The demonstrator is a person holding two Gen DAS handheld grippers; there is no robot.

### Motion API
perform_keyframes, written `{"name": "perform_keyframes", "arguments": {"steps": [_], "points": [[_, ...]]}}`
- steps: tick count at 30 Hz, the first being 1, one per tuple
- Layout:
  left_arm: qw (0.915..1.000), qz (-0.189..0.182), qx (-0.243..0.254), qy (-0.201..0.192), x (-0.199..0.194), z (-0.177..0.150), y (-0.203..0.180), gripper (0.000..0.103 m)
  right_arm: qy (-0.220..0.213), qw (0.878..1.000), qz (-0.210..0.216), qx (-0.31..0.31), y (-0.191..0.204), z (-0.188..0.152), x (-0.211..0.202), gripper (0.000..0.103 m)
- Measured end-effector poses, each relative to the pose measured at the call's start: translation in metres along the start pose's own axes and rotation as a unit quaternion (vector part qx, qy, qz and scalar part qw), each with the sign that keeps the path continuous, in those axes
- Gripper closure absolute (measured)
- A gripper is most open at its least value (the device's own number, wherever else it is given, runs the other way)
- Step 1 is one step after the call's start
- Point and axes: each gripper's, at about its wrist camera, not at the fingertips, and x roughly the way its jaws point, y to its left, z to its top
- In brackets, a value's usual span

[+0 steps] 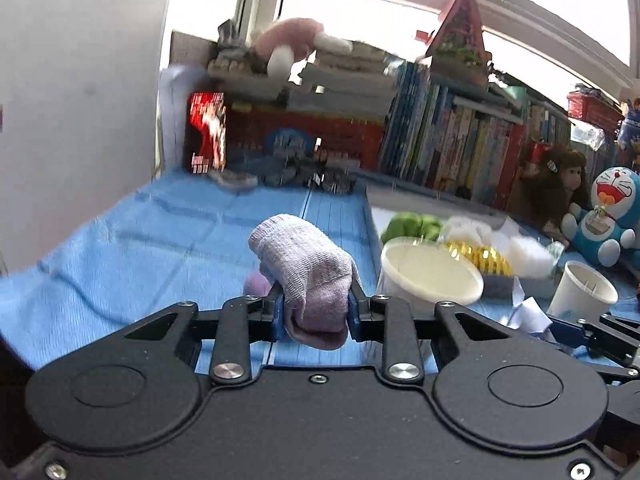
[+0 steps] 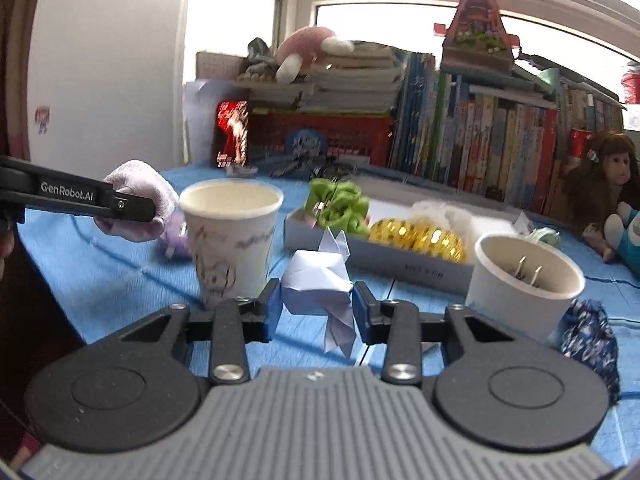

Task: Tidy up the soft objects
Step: 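Carry the sock in the left tool while the right tool carries the paper over the tray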

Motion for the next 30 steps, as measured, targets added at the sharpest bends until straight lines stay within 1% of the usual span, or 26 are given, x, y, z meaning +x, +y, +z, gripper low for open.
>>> {"name": "perform_keyframes", "arguments": {"steps": [3, 7, 10, 17, 21, 26, 30], "points": [[0.9997, -0.013, 0.007, -0.02, -0.003, 0.019, -0.008, 0.076, -0.008, 1.0, 0.0, 0.016, -0.006, 0.011, -0.003, 0.06], [0.9982, -0.047, 0.01, -0.035, -0.005, 0.048, -0.016, 0.076, -0.015, 1.0, 0.001, 0.026, -0.015, 0.029, -0.006, 0.06], [0.9967, -0.073, 0.014, -0.033, -0.002, 0.07, -0.023, 0.076, -0.02, 0.999, -0.003, 0.034, -0.027, 0.046, -0.009, 0.06], [0.9935, -0.11, 0.026, -0.015, 0.022, 0.112, -0.043, 0.076, -0.014, 0.998, -0.019, 0.057, -0.067, 0.086, -0.003, 0.06], [0.9916, -0.122, 0.04, 0.008, 0.047, 0.136, -0.06, 0.075, 0.001, 0.996, -0.034, 0.081, -0.094, 0.108, 0.006, 0.06], [0.9872, -0.143, 0.025, 0.066, 0.092, 0.154, -0.079, 0.075, 0.031, 0.992, -0.049, 0.109, -0.129, 0.13, 0.027, 0.06], [0.9823, -0.142, 0.025, 0.12, 0.136, 0.154, -0.102, 0.075, 0.058, 0.987, -0.065, 0.135, -0.153, 0.14, 0.05, 0.06]]}}
